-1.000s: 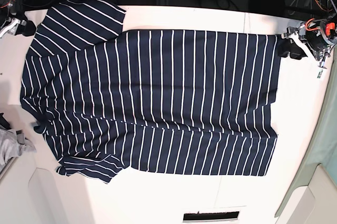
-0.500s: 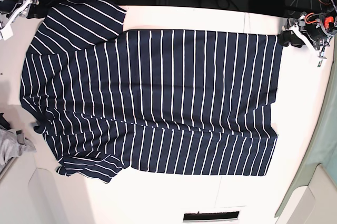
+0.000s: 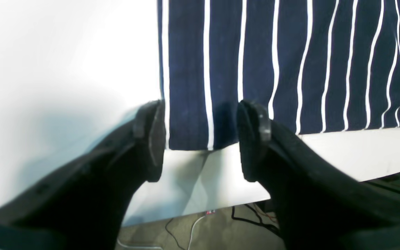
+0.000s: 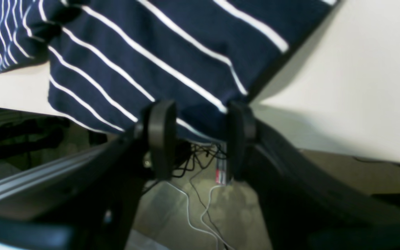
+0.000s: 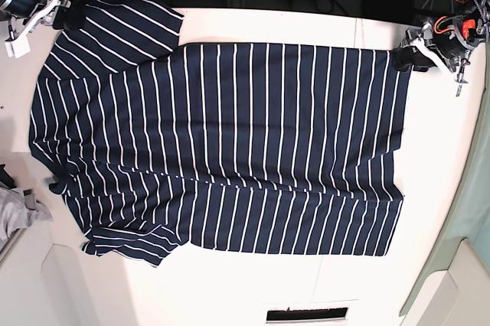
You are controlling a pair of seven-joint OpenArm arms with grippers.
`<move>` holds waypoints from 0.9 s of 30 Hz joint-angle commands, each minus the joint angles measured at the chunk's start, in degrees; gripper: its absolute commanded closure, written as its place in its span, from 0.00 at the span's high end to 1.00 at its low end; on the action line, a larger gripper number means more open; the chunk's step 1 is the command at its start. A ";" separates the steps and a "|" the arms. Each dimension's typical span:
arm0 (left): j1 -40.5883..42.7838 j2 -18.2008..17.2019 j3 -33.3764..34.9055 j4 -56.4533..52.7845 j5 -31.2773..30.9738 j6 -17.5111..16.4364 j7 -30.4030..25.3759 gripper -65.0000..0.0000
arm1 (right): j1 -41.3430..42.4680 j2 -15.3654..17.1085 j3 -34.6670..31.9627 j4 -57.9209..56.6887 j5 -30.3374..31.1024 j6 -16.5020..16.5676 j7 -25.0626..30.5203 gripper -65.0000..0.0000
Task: Layout the t-shirt on the table in an organized manner, then fold the t-shirt properly
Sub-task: 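Grasp the shirt's shoulder corners with both grippers, then lift the shoulder edge with both grippers and fold it over the body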
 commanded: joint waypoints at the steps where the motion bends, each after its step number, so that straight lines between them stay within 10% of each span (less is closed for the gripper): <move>1: 0.04 -0.50 -0.20 0.48 -0.09 -0.46 0.50 0.54 | -0.26 0.33 0.20 0.33 -0.83 -0.09 -0.57 0.36; 5: 0.04 -0.39 -0.20 0.48 -3.02 -0.70 0.50 0.51 | -0.15 -0.28 0.20 0.33 -0.85 -0.33 -0.44 0.11; 10: 0.04 -0.44 -0.20 0.48 -3.80 -3.26 -2.47 0.00 | -0.15 -0.24 0.00 0.35 0.13 -0.72 0.24 0.00; 27: 7.43 -5.18 -7.58 6.23 -23.19 -8.23 -0.42 0.00 | -12.15 -0.26 5.99 20.04 3.19 -0.70 -1.55 0.00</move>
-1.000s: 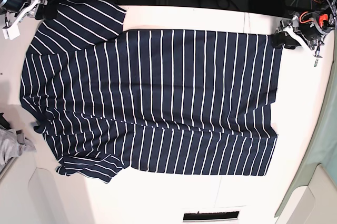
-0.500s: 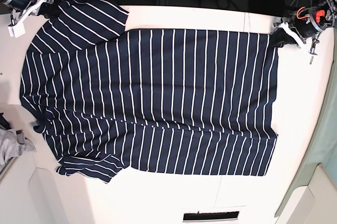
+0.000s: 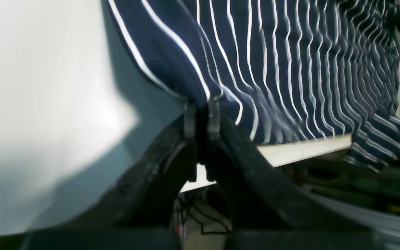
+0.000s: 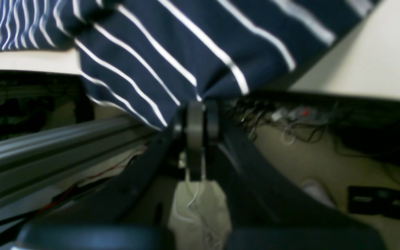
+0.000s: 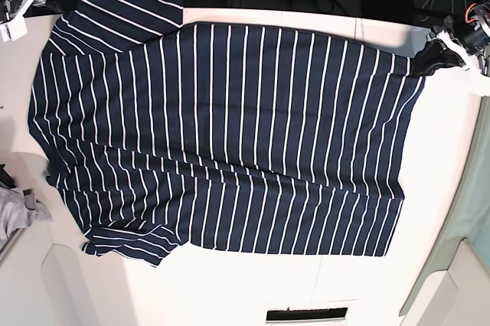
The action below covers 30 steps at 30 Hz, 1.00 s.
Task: Layout the t-shirt on the table in an organized manner, then fold the t-shirt properly
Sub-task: 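Lift the shoulder edge with both grippers and fold it over the body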
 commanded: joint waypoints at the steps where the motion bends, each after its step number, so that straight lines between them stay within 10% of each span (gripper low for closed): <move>1: 0.37 -1.09 -1.77 1.42 -1.92 -0.91 -0.02 0.00 | -1.33 0.94 1.88 2.05 1.36 0.26 0.50 0.00; 16: 1.66 -1.16 -5.77 6.05 -7.93 -0.91 4.83 0.00 | -3.50 0.94 8.90 12.24 2.62 0.26 1.09 0.00; 30: -4.09 -1.14 -3.74 5.97 0.63 -0.91 -0.31 0.00 | 10.32 2.64 7.32 7.98 0.42 -0.42 2.14 0.00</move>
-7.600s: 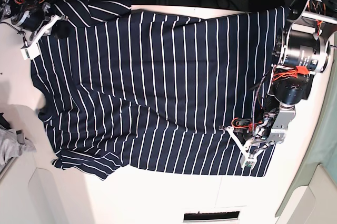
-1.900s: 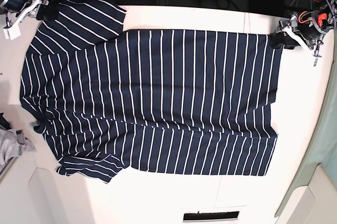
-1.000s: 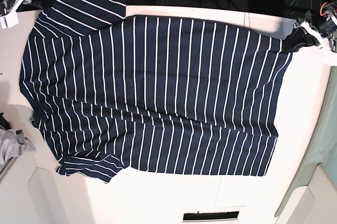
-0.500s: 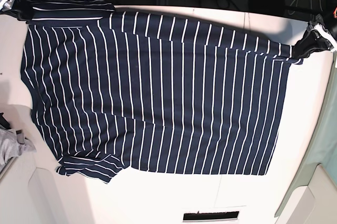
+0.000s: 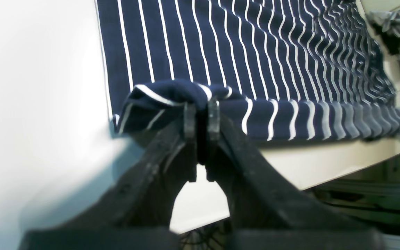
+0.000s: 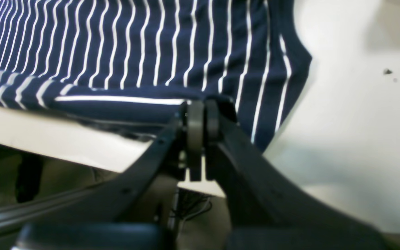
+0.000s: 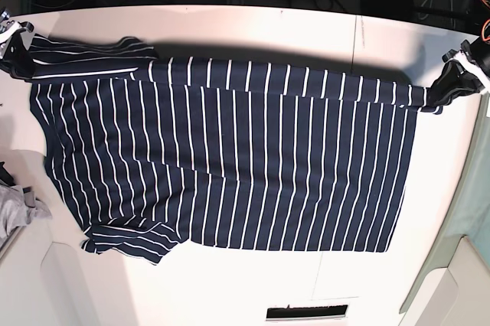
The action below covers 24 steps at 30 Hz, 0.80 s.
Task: Layout the t-shirt on the table in an organized manner, then fold the t-shirt properly
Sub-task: 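Lift the shoulder edge with both grippers and fold it over the body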
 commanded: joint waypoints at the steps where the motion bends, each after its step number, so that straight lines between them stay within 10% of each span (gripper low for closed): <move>1: -0.74 -0.98 0.42 0.83 -0.46 -0.71 -1.64 0.00 | 1.16 1.05 -0.26 -0.28 0.39 0.00 1.64 0.00; 12: -6.88 -0.96 9.31 -0.20 19.54 -0.07 -13.29 0.00 | 16.85 3.30 -10.27 -14.08 -2.73 0.00 3.13 0.00; 24: -18.05 -0.98 11.26 -13.77 20.20 0.11 -13.86 0.00 | 29.86 4.52 -12.83 -26.34 -5.42 0.00 4.09 0.00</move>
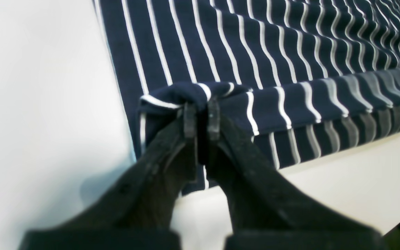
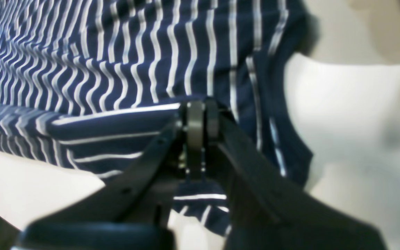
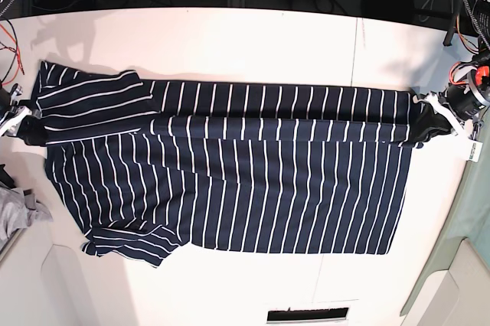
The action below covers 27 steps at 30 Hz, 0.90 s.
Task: Layout the t-shirt on the table in an organized manner, then fold the t-shirt properly
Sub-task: 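Lift the shoulder edge with both grippers and fold it over the body, then lower the folded edge onto the shirt and release with both grippers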
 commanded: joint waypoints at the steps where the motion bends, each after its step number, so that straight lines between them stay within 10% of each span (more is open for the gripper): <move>1: -1.09 -1.07 -0.39 -0.02 -1.01 -0.28 -1.29 0.00 | 1.62 1.25 0.00 0.11 1.03 0.20 1.51 0.00; 3: -1.40 -1.07 -0.39 -1.14 -2.16 -0.31 -1.27 0.09 | 2.25 1.22 -0.57 -1.14 0.55 0.20 1.51 0.01; 8: -1.40 -1.09 -0.39 -1.60 -4.02 -0.31 -0.55 0.28 | 2.27 0.61 -0.72 -1.42 -1.64 0.20 1.46 0.42; 19: -0.66 -1.40 -0.61 -1.60 -11.39 -1.11 9.49 0.29 | -3.74 0.79 8.15 -1.40 -3.28 -0.68 0.81 0.43; 23: -0.57 -1.20 -0.94 -1.60 -11.34 -1.11 9.35 0.54 | -7.80 0.83 9.64 -1.42 -4.26 -0.68 3.80 0.64; 27: -0.57 -0.74 -0.94 -1.60 -8.63 0.79 8.17 0.58 | -9.49 0.74 9.66 -1.79 -4.20 -0.70 4.57 0.69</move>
